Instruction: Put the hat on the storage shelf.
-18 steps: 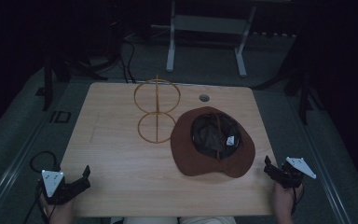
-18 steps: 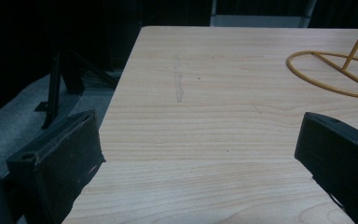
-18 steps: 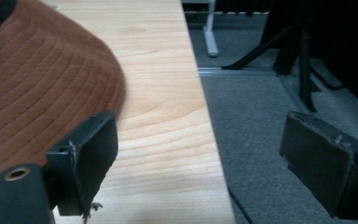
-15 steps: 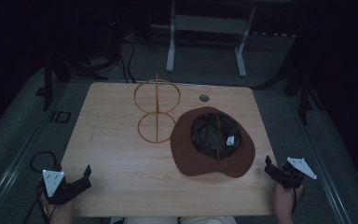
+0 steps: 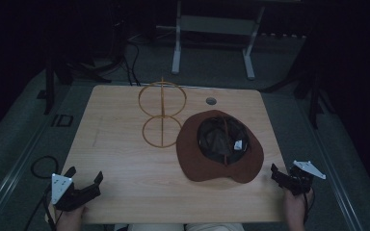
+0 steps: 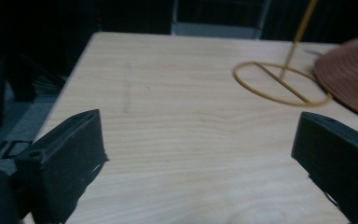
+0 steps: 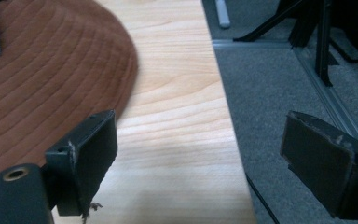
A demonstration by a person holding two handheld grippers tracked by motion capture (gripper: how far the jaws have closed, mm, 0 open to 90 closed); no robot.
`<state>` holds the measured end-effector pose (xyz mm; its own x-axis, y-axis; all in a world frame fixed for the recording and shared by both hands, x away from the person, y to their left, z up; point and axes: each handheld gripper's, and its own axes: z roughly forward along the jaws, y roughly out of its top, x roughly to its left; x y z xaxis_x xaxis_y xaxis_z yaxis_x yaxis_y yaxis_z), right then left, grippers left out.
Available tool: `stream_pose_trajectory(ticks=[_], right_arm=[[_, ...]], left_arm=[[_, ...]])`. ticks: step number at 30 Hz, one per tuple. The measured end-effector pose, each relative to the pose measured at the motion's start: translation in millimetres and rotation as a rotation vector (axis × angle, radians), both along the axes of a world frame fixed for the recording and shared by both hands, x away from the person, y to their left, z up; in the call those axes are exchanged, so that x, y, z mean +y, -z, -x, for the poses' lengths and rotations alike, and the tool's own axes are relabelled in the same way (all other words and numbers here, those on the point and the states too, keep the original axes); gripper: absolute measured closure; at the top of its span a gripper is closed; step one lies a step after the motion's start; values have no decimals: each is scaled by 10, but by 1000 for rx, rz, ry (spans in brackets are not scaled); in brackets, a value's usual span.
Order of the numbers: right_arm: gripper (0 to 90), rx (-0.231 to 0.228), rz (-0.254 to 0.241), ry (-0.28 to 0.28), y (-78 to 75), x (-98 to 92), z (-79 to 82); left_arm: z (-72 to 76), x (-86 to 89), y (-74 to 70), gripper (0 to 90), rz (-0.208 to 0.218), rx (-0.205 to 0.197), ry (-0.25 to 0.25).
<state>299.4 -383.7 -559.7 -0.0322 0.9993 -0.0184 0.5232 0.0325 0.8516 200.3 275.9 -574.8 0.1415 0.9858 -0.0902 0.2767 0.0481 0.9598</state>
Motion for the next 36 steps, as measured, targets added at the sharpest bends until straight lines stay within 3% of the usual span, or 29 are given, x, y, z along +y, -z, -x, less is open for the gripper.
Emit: stream_pose_trajectory(ticks=[1,2,4,6,9,11,16,17,21,24,27,30,31,35,36], right_arm=[[107,0,0,0,0,0,0],[107,14,31,-20,-71,57,0],[107,18,39,-40,-128,97,-2],[107,24,31,-61,-197,138,-12],[107,19,26,-74,-245,167,-30],[107,28,19,-113,-341,218,-91],[107,2,-7,-150,-490,280,-134],[107,-8,-13,-167,-596,314,-156],[107,-31,-17,-204,-768,367,-215],[106,-14,-14,-228,-873,425,-308],[106,6,-23,-238,-919,469,-398],[106,17,-38,-264,-939,520,-508],[107,41,-44,-276,-931,573,-610],[163,51,-27,-310,-926,663,-716],[174,34,-30,-327,-927,707,-776]], left_arm=[[-5,-26,0,31,4,9,18],[-13,-56,-5,31,10,27,33],[-15,-65,-9,31,27,33,45],[-21,-89,-13,30,54,67,78],[-27,-108,-19,31,35,85,84],[-32,-115,-20,31,35,105,85],[-29,-104,-18,31,38,119,112],[-29,-104,-15,31,38,123,123],[-21,-110,-9,33,22,127,130],[-16,-116,-10,33,16,125,135],[-17,-124,-9,33,28,126,144],[-17,-143,-4,32,13,129,150],[-22,-148,-2,32,15,135,154],[-28,-156,-1,32,7,136,159],[-28,-157,0,32,9,134,165]])
